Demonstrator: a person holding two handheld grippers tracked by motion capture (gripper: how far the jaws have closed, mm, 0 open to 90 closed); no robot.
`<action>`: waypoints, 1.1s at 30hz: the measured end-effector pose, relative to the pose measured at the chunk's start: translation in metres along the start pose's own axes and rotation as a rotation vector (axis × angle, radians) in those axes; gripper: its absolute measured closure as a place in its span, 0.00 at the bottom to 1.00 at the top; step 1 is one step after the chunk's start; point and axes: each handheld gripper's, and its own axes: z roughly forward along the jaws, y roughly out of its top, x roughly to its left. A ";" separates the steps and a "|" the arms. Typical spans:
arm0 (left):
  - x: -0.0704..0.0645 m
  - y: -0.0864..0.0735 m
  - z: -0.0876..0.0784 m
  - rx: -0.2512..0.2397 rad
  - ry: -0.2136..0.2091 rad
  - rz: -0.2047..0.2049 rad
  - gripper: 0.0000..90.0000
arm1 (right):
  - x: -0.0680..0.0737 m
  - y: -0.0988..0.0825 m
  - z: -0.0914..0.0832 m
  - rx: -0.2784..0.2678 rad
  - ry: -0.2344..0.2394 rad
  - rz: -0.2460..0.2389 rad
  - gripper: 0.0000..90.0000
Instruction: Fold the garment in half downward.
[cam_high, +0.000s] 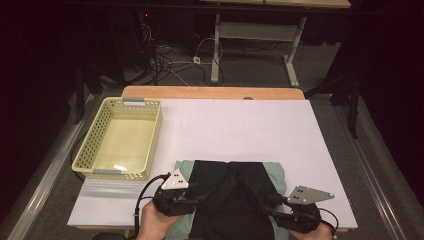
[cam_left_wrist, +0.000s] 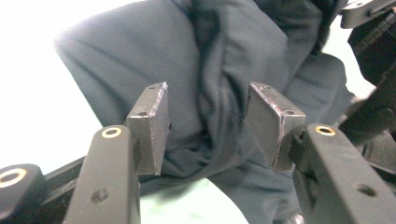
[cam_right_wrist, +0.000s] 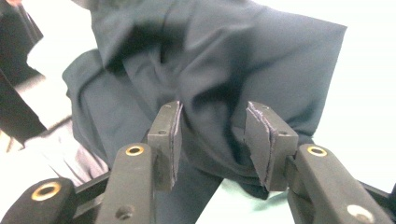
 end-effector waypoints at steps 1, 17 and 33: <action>0.002 0.001 -0.002 -0.008 0.009 -0.003 0.53 | -0.002 0.001 -0.003 -0.014 0.001 0.007 0.64; 0.051 0.022 0.010 -0.011 0.187 -0.132 0.37 | -0.072 0.029 0.003 -0.056 -0.178 0.166 0.47; 0.076 0.021 0.034 0.072 0.155 -0.230 0.29 | -0.090 0.023 0.045 0.075 -0.097 0.247 0.40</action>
